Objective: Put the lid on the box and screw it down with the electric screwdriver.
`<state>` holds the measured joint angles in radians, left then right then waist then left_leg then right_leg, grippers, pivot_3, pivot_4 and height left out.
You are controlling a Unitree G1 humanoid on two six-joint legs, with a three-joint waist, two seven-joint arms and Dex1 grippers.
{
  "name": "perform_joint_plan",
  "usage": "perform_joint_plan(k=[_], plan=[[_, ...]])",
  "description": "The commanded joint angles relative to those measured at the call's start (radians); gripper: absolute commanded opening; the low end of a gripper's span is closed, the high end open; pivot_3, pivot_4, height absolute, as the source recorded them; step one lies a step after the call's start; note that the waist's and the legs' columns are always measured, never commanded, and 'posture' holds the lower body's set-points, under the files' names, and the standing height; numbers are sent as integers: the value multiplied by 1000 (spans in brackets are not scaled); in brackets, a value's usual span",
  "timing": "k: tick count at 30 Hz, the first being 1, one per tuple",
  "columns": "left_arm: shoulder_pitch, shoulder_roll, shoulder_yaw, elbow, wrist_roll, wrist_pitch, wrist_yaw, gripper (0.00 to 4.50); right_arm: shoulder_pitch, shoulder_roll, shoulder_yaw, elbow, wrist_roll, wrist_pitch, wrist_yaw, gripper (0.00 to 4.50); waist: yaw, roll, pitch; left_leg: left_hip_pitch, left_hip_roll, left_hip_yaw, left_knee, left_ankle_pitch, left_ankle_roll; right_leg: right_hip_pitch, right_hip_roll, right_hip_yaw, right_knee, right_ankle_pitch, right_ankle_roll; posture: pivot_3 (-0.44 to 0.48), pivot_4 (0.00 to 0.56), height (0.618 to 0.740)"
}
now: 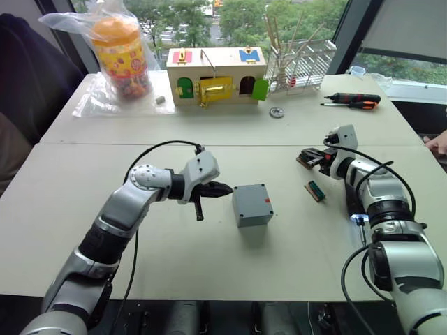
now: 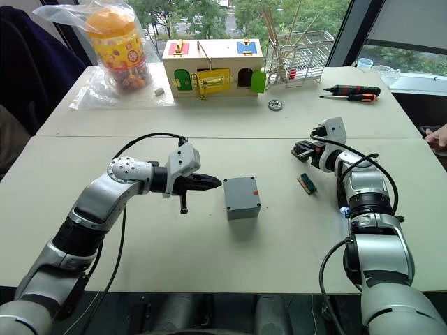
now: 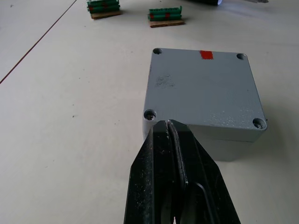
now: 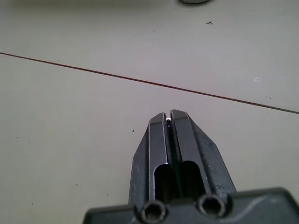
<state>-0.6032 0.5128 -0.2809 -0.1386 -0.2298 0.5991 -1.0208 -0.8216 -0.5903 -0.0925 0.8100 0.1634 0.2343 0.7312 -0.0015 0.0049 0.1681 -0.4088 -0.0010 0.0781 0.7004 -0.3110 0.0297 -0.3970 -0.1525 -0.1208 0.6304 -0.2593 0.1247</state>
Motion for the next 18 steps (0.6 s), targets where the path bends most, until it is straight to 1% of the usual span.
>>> perform_joint_plan(k=[1,5,8,9,12,14,16,18], plan=[[-18,2,19,-14,-10,-22,3,0,-4,-19,-32,-91,21,20,-5,30,-2,0,0,0,0,0,0,0,0,0,0,0,0,0,0,0,150,705],[-20,-2,16,-9,-9,-28,1,0,14,-22,-38,-167,26,55,-6,30,-8,0,0,0,0,0,0,0,0,0,0,0,0,0,0,0,150,705],[-20,3,25,-20,-20,-21,-4,0,51,-41,-53,-307,61,124,17,30,-8,0,0,0,0,0,0,0,0,0,0,0,0,0,0,0,150,705],[-18,8,34,-28,-29,-15,-8,0,77,-52,-59,-386,88,165,39,30,-8,0,0,0,0,0,0,0,0,0,0,0,0,0,0,0,150,705],[-7,37,63,-68,-65,16,-25,0,202,-93,-75,-694,224,328,137,30,-7,0,0,0,0,-1,-1,0,0,0,0,0,0,0,0,0,150,705],[5,58,75,-96,-90,37,-34,0,279,-110,-88,-863,316,429,164,30,-7,0,0,0,0,-1,-1,0,0,0,0,0,0,0,0,0,150,705],[22,77,87,-125,-117,62,-43,0,345,-120,-92,-988,381,500,172,30,-7,0,0,0,0,-1,0,0,0,0,0,0,0,0,0,0,150,705],[38,95,96,-151,-145,85,-52,0,389,-127,-85,-1062,406,537,165,30,-7,0,0,0,0,-1,0,0,0,1,0,0,0,0,0,0,150,705]])
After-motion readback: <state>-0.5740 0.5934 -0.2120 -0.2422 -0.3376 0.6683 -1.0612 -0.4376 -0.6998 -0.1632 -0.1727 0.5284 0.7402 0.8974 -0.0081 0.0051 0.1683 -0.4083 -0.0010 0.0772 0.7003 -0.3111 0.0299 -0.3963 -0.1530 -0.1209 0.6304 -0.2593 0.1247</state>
